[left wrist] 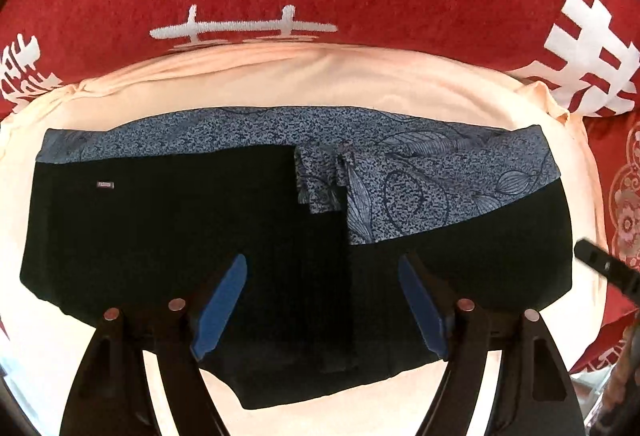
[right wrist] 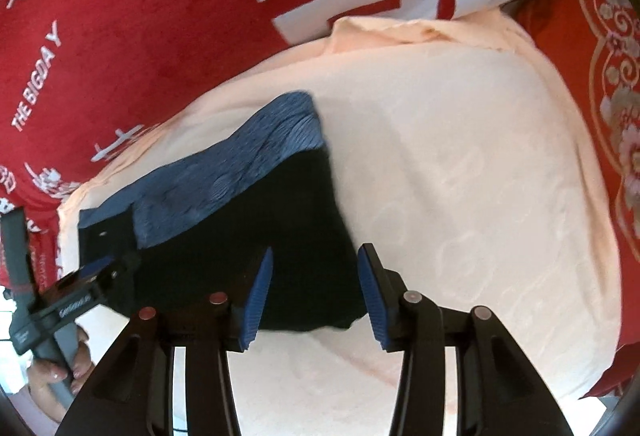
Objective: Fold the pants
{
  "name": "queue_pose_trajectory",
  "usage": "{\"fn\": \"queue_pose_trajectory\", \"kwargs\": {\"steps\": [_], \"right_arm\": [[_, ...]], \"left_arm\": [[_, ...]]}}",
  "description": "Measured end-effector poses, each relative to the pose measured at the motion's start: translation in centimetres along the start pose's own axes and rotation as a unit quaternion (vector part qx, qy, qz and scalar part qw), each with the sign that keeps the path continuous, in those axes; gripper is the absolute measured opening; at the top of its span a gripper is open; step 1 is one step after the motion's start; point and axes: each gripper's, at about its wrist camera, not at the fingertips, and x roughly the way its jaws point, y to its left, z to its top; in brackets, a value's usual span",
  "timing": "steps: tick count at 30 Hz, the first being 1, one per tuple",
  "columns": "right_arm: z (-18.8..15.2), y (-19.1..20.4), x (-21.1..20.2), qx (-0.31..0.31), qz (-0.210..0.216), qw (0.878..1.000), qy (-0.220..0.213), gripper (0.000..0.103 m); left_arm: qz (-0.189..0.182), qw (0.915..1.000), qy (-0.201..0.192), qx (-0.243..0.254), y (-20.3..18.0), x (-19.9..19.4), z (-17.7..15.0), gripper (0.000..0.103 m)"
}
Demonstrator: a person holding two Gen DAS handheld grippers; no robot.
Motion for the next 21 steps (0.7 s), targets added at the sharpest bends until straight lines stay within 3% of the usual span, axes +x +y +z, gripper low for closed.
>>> {"fn": "queue_pose_trajectory", "kwargs": {"steps": [11, 14, 21], "right_arm": [[-1.3, 1.7, 0.6, -0.012, 0.013, 1.0, 0.018, 0.049], [-1.8, 2.7, 0.8, -0.026, 0.012, 0.999, 0.022, 0.058], [-3.4, 5.8, 0.4, -0.06, -0.004, 0.998, 0.024, 0.06]], "left_arm": [[0.034, 0.9994, -0.008, 0.003, -0.2, -0.6, -0.6, 0.079], [0.043, 0.999, -0.01, -0.006, 0.5, -0.9, -1.2, 0.085], [0.048, 0.9981, -0.002, -0.037, 3.5, -1.2, -3.4, 0.085]]}}
